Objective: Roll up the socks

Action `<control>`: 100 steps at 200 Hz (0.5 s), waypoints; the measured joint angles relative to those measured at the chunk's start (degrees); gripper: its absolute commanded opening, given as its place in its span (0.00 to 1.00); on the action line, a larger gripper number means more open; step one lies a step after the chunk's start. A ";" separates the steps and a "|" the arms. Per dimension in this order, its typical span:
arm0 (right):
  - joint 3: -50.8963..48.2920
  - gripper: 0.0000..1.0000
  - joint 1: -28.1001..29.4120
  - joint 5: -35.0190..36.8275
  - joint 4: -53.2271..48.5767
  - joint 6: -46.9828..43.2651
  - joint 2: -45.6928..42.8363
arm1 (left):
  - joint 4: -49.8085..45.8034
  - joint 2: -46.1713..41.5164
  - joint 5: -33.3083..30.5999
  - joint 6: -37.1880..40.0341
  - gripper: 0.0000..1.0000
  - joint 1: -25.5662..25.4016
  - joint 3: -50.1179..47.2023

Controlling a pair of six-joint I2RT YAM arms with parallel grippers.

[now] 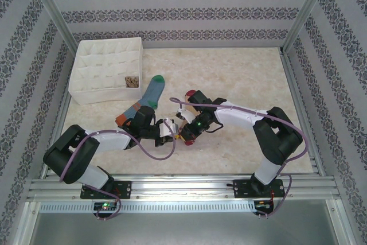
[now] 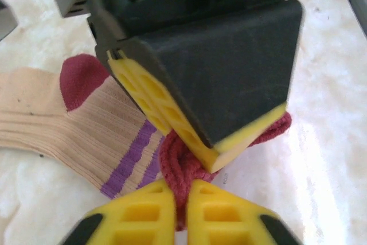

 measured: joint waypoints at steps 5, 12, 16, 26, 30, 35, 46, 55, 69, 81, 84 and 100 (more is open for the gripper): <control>-0.02 0.30 0.00 -0.07 -0.11 -0.26 0.02 | 0.09 0.00 0.13 -0.15 0.00 0.00 0.00; -0.02 0.32 0.00 -0.22 -0.02 0.04 0.02 | 0.13 0.00 0.20 -0.63 0.00 -0.04 0.07; -0.04 0.34 0.00 -0.44 0.11 0.31 -0.04 | 0.11 0.00 0.15 -1.20 0.00 -0.07 0.15; -0.79 0.43 -0.04 -0.87 1.22 1.03 -0.55 | 0.04 0.00 0.11 -2.40 0.00 -0.13 0.33; -1.31 0.44 -0.17 -1.03 1.84 1.42 -0.92 | -0.07 0.00 0.11 -3.13 0.00 -0.20 0.52; -2.21 0.44 -0.46 -1.18 2.60 2.25 -1.62 | -0.22 0.00 0.09 -3.93 0.00 -0.22 0.83; -5.01 0.47 -1.09 -1.75 5.07 3.41 -3.87 | -0.66 0.00 0.11 -5.79 0.00 -0.26 1.66; -7.45 0.50 -2.08 -2.14 6.91 5.11 -5.95 | -1.07 0.00 0.11 -7.21 0.00 -0.26 2.36; -10.75 0.53 -3.72 -2.54 9.77 7.69 -8.79 | -2.34 0.00 0.09 -9.29 0.00 -0.26 3.52; -12.50 0.54 -4.59 -2.49 11.89 9.27 -10.38 | -4.09 0.00 0.09 -10.75 0.00 -0.26 4.55; -12.90 0.54 -4.63 -2.40 12.52 9.81 -10.82 | -4.61 0.00 0.09 -11.08 0.00 -0.26 4.85; -14.21 0.55 -4.46 -1.99 14.62 11.13 -12.41 | -7.50 0.33 0.11 -12.66 0.00 -0.26 6.71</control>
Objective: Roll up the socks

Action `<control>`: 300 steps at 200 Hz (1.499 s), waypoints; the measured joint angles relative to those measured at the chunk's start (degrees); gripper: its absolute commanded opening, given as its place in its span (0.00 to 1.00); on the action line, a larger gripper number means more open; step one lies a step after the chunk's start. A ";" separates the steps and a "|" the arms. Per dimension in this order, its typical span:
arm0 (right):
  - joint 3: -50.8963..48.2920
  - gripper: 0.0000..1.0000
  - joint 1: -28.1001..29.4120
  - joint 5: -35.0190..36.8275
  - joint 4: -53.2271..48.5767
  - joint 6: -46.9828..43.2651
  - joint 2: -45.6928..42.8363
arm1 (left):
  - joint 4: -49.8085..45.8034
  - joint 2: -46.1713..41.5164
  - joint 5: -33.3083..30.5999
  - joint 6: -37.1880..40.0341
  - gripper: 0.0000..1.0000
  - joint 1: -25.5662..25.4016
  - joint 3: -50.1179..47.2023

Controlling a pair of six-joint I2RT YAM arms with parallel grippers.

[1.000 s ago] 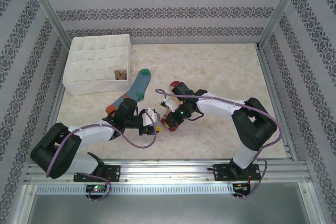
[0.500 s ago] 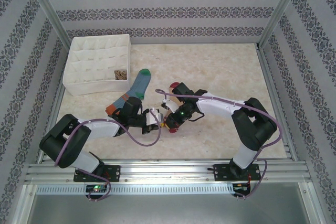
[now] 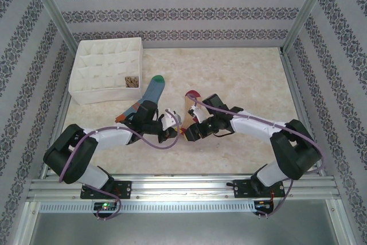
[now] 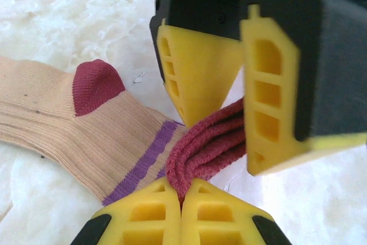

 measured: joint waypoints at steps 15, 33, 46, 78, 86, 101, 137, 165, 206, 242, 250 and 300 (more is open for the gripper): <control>-0.83 0.55 0.37 1.16 1.25 0.81 -1.36 | -2.40 1.36 0.00 -1.31 0.00 0.00 1.95; -1.53 0.55 1.09 2.78 2.21 1.09 -2.23 | -5.29 3.78 0.02 -2.86 0.00 0.00 4.15; -1.97 0.53 1.77 3.98 2.75 1.18 -2.25 | -7.19 5.51 0.07 -3.91 0.00 0.00 5.35; -3.19 0.46 3.87 7.04 3.10 1.20 -2.25 | -11.21 9.53 0.24 -6.23 0.00 0.00 7.63; -3.37 0.44 4.26 7.78 3.10 1.25 -2.21 | -11.89 10.14 0.26 -6.86 0.00 0.00 7.96; -3.52 0.40 4.81 9.22 3.10 1.18 -2.03 | -12.70 10.97 0.28 -7.91 0.00 0.00 8.33; -4.02 0.31 5.57 12.81 3.15 0.98 -1.49 | -13.38 11.80 0.42 -9.86 0.00 0.04 8.44; -4.17 0.22 6.01 15.54 3.30 1.20 -0.72 | -13.77 12.00 0.39 -10.64 0.00 0.04 8.46; -3.78 0.09 6.25 19.08 2.97 2.36 2.64 | -13.86 12.24 0.17 -11.02 0.05 0.04 8.41; 1.05 0.06 6.36 19.98 0.70 4.13 7.89 | -9.64 9.25 -1.05 -8.92 0.21 0.11 3.82; 2.05 0.06 6.38 20.04 0.28 4.46 8.74 | -9.29 7.85 -1.51 -7.32 0.26 0.11 2.71; 4.76 0.06 6.62 20.06 -2.60 5.53 10.49 | -5.66 -1.60 -4.02 1.03 0.32 0.39 -1.81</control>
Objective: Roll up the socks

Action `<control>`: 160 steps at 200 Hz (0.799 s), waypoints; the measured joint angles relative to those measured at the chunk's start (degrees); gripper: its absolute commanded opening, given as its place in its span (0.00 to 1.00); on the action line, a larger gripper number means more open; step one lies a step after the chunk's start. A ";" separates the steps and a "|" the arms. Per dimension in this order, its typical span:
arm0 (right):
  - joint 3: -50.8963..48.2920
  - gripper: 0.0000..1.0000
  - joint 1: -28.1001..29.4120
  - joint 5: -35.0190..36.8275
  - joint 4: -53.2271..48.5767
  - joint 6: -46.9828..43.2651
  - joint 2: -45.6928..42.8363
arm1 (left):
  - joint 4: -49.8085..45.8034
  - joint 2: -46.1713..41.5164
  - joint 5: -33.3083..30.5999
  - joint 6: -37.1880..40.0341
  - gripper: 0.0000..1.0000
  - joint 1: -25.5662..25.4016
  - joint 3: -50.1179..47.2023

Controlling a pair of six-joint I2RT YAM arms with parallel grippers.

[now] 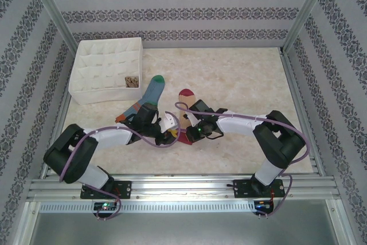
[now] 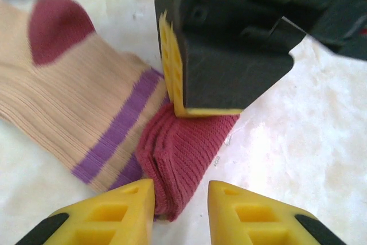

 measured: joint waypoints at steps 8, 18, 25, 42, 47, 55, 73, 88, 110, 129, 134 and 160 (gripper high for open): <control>0.35 0.06 0.00 -0.02 -0.44 0.00 0.24 | 0.85 -1.49 -0.28 1.40 0.32 0.00 -0.72; 0.66 0.06 -0.04 -0.24 -0.85 -0.02 0.46 | 1.77 -3.74 -0.35 3.67 0.32 -0.04 -1.77; 0.87 0.06 -0.26 -0.48 -1.09 -0.02 0.66 | 2.32 -5.27 -0.63 5.40 0.32 -0.22 -2.54; 1.27 0.07 -1.03 -1.90 -1.62 -0.04 1.14 | 2.60 -8.98 -2.82 10.64 0.32 -1.51 -4.04; 1.38 0.07 -1.29 -2.49 -1.73 -0.04 1.29 | 2.51 -9.97 -3.78 12.48 0.31 -2.19 -4.26; 1.64 0.07 -1.66 -3.34 -2.03 -0.07 1.62 | 2.01 -11.30 -5.42 15.45 0.31 -3.54 -4.33; 2.36 0.07 -2.51 -5.29 -2.84 -0.33 2.47 | 0.57 -12.98 -9.79 21.99 0.33 -5.97 -4.07; 2.82 0.08 -3.08 -6.60 -3.34 -0.50 3.04 | -0.24 -12.92 -13.22 26.58 0.34 -7.04 -4.00; 3.32 0.08 -3.96 -8.37 -3.93 -0.70 3.78 | -1.01 -10.99 -17.25 32.20 0.35 -7.61 -4.00; 3.50 0.08 -4.46 -9.49 -4.17 -1.16 4.11 | -1.79 -7.93 -19.28 35.71 0.35 -8.90 -3.30; 3.52 0.08 -4.57 -9.70 -4.24 -1.40 4.22 | -1.99 -6.95 -19.67 36.46 0.35 -9.46 -2.91; 3.69 0.08 -4.96 -10.62 -4.48 -2.01 4.61 | -2.67 -2.69 -21.33 39.74 0.33 -12.22 -0.28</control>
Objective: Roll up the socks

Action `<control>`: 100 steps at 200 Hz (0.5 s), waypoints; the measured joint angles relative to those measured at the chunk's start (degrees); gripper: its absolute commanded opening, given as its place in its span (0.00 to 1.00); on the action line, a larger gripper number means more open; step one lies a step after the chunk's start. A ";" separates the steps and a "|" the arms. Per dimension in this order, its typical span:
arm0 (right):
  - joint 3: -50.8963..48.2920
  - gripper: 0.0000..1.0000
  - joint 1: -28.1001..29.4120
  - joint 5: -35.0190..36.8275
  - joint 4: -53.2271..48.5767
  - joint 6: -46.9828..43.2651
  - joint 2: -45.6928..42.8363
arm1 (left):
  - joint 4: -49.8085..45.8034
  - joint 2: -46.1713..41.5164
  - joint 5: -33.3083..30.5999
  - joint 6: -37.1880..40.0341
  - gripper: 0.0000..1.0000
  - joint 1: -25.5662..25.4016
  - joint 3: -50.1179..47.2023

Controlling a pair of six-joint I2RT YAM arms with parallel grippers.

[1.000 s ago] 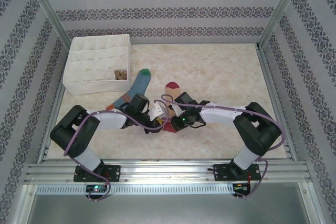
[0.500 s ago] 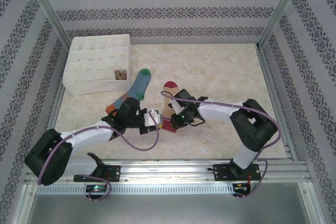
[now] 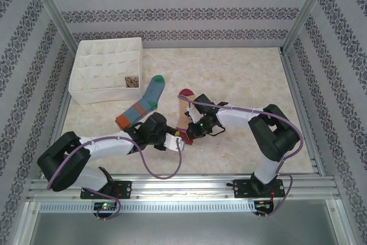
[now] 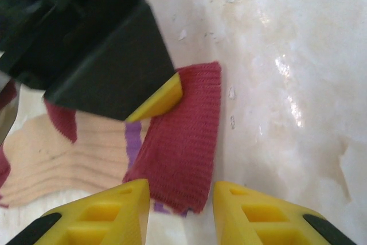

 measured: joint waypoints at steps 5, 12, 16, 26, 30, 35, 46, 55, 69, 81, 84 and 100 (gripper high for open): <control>0.04 0.08 -0.13 -0.20 0.00 -0.02 0.02 | -0.02 0.66 -0.09 0.52 0.33 -0.33 0.50; 0.04 0.08 -0.24 -0.42 -0.07 -0.11 0.09 | -0.04 1.64 -0.26 1.25 0.33 -0.70 1.25; 0.04 0.08 -0.33 -0.55 -0.09 -0.17 0.13 | -0.04 2.19 -0.31 1.68 0.33 -0.94 1.68; 0.04 0.08 -0.48 -0.85 -0.15 -0.22 0.17 | 0.00 3.65 -0.66 2.45 0.33 -1.22 2.58; 0.04 0.08 -0.50 -0.94 -0.15 -0.24 0.17 | 0.00 4.24 -0.92 2.80 0.33 -1.31 2.93; 0.04 0.08 -0.66 -1.07 -0.15 -0.28 0.22 | 0.00 4.90 -1.14 3.15 0.33 -1.38 3.19; 0.04 0.08 -0.76 -1.51 -0.15 -0.44 0.35 | 0.02 6.43 -1.79 3.78 0.33 -1.40 3.65; 0.04 0.08 -0.85 -1.68 -0.15 -0.57 0.37 | 0.02 7.58 -2.29 4.07 0.33 -1.40 3.89; 0.04 0.09 -1.11 -2.16 -0.15 -0.72 0.46 | -0.02 9.22 -3.08 4.66 0.33 -1.40 4.15; 0.04 0.09 -1.38 -2.58 -0.15 -0.96 0.57 | -0.04 10.19 -3.26 4.98 0.33 -1.40 4.59; 0.04 0.09 -1.46 -2.73 -0.17 -1.03 0.61 | -0.20 10.27 -3.28 5.05 0.32 -1.42 4.79; 0.07 0.12 -1.81 -3.54 -0.17 -1.05 0.90 | -0.59 11.13 -3.67 5.11 0.18 -1.42 5.66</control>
